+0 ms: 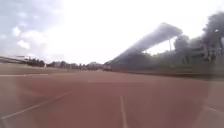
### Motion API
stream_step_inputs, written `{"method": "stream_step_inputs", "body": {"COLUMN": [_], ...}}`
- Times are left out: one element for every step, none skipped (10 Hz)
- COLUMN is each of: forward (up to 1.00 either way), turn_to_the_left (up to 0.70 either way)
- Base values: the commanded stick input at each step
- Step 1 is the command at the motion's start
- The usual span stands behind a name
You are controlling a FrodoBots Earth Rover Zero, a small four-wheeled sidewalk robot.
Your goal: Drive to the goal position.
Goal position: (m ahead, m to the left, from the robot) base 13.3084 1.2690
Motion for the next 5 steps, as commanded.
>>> {"method": "stream_step_inputs", "body": {"forward": [0.7, 0.7, 0.7, 0.7, 0.7], "turn_to_the_left": [0.0, 0.0, 0.0, 0.0, 0.0]}}
